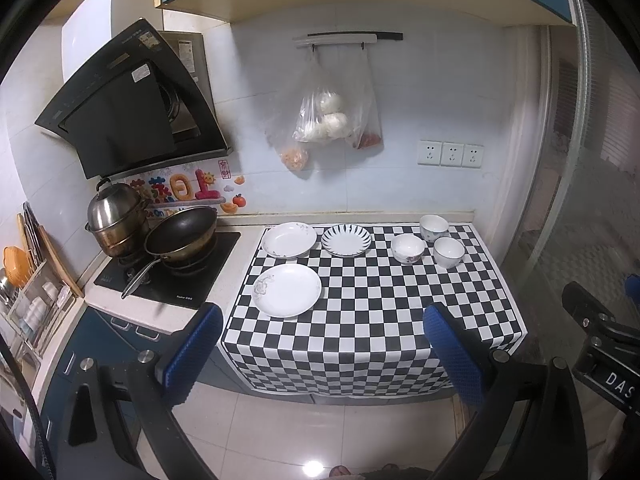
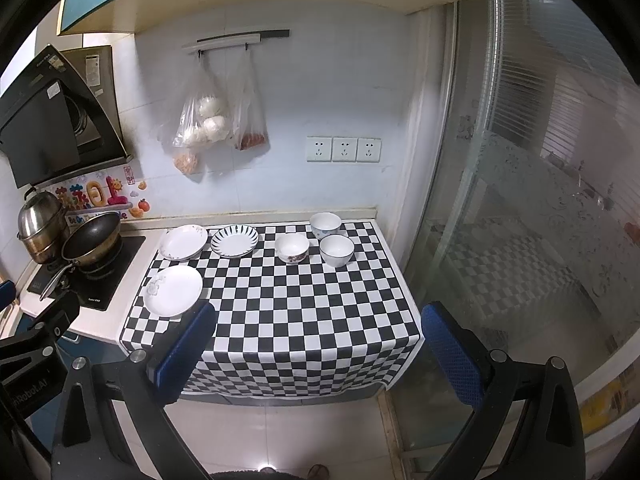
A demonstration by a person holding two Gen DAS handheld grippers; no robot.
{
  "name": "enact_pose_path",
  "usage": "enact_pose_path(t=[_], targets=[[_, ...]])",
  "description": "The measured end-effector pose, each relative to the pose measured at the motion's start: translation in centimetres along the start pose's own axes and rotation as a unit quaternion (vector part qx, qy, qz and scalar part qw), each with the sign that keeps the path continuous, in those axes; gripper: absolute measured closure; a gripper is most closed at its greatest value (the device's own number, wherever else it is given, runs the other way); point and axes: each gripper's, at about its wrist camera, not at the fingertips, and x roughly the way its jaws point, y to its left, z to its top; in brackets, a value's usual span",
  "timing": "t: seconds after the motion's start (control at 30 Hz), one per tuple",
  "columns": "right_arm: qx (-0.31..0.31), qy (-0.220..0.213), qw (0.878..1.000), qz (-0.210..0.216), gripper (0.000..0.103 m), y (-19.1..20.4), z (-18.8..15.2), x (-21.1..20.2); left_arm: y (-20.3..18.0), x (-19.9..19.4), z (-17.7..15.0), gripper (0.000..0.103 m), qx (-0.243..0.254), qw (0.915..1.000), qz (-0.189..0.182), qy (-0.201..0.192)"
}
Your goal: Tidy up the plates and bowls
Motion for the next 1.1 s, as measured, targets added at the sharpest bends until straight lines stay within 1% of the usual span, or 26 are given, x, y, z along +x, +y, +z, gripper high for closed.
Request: enact_pose_path(t=[0.37,0.5,0.57,0.6,0.67,0.77,0.87,0.93,1.1], targets=[[0.009,-0.004,1.0,-0.002,0.0,0.0,0.1,-0.3,-0.1,0.1,-0.1,0.0,0.0,1.0,0.001,-0.003],[0.027,-0.007,1.0,0.006,0.0,0.0,0.3,0.6,0.5,1.8,0.4,0.0,0.0,0.9999,0.014,-0.006],[0.037,-0.026,0.999,0.015,0.0,0.0,0.4,1.7,0.9,3.2,0.5,0.0,-0.003,0.9997,0.023,-0.009],[0.035,-0.033,0.999,0.02,0.0,0.2,0.5,2.5,1.2,4.2,0.6,0.0,-0.001,0.9996,0.026,-0.002],[0.033,-0.025,0.999,0.024,0.0,0.9,0.6,4.2,2.0,6.3,0.7,0.0,-0.001,0.9995,0.029,0.009],[0.045,0.008,0.997,0.056,0.0,1.8,0.3,8.2,3.3,9.5,0.7,0.0,-0.004,0.999,0.038,0.025],[0.044,0.039,0.995,0.078,0.0,3.2,0.1,12.2,4.9,13.3,0.5,0.0,-0.009,0.997,0.059,0.05],[0.04,0.06,0.993,0.091,0.0,4.3,0.0,14.8,6.0,16.1,0.5,0.0,-0.018,0.9949,0.068,0.072],[0.03,0.116,0.986,0.117,0.0,8.0,0.2,23.1,8.6,22.7,0.5,0.0,-0.032,0.9882,0.09,0.12]])
